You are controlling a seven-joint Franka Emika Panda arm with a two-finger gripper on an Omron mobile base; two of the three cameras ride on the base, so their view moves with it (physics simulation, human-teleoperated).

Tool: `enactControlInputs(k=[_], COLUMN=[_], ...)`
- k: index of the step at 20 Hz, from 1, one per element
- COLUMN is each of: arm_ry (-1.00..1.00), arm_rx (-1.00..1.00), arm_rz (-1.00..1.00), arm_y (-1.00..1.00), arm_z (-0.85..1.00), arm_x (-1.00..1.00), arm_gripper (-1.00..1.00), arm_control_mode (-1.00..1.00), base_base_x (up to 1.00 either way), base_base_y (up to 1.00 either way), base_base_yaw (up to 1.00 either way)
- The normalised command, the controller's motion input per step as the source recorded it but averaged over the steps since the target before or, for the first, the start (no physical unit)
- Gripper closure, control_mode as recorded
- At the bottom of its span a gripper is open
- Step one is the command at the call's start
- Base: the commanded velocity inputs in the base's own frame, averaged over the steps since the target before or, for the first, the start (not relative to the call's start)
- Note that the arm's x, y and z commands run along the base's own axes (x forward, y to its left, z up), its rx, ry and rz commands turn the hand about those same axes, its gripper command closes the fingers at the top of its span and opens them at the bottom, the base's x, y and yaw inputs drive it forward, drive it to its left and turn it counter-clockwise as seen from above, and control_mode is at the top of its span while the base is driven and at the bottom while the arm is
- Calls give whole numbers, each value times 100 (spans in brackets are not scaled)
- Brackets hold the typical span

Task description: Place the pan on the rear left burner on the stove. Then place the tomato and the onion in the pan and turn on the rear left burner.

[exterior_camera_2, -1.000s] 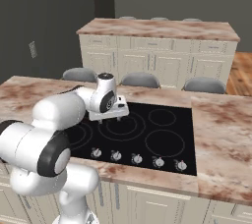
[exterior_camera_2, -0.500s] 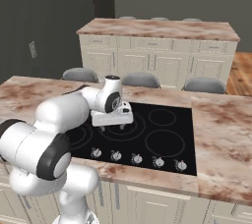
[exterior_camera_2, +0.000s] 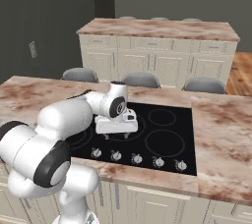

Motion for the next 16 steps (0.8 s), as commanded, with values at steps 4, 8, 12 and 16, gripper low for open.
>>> enactControlInputs(k=[4,8,12,16], arm_ry=[6,4,3,2], arm_rx=[0,0,0,0], arm_rz=[-1,0,0,0], arm_y=[-14,-8,0,0], arm_z=[-19,-23,-18,-14], arm_x=[-30,-27,-9,0], arm_gripper=[-100,-100,-100,-100], arm_control_mode=[-100,-100,-100,-100], base_base_x=[0,0,0,0], base_base_y=[0,0,0,0], base_base_yaw=[0,0,0,0])
